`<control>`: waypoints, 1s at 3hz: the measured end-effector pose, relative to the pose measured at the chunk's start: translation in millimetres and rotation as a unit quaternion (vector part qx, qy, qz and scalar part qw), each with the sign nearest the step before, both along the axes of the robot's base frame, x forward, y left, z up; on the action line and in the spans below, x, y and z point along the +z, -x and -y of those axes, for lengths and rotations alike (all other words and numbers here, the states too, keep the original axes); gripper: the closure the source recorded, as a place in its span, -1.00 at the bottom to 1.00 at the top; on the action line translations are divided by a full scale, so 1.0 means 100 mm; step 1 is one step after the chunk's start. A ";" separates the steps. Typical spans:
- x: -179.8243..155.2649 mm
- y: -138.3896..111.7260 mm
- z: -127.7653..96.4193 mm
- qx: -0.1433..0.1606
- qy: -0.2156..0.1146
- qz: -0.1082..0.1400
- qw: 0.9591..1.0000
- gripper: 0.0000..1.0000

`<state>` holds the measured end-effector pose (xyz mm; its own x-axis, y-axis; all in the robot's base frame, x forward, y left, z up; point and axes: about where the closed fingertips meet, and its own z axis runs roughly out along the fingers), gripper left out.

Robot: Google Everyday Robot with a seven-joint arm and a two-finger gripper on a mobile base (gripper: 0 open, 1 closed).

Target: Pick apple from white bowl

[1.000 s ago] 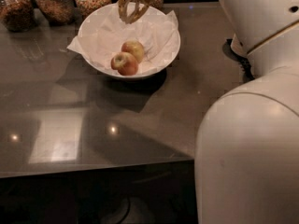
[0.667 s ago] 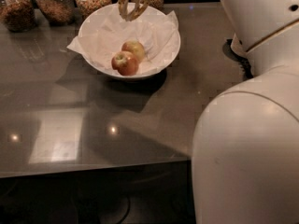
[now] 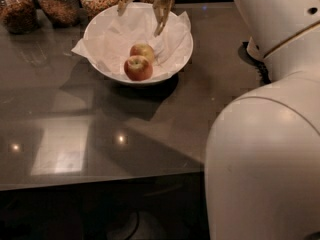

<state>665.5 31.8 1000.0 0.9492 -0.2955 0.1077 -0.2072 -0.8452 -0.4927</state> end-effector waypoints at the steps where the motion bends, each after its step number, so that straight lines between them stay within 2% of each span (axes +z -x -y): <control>1: -0.16 -0.01 0.05 -0.010 0.003 -0.016 1.000 -0.74; 3: -0.48 0.04 0.08 -0.013 0.012 -0.051 0.999 -0.56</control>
Offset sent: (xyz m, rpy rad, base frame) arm -0.0113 -0.0240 -0.0455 -0.0381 0.1187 -0.0457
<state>661.9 23.6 952.2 0.9476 -0.3188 0.0191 -0.2770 -0.8502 -0.4477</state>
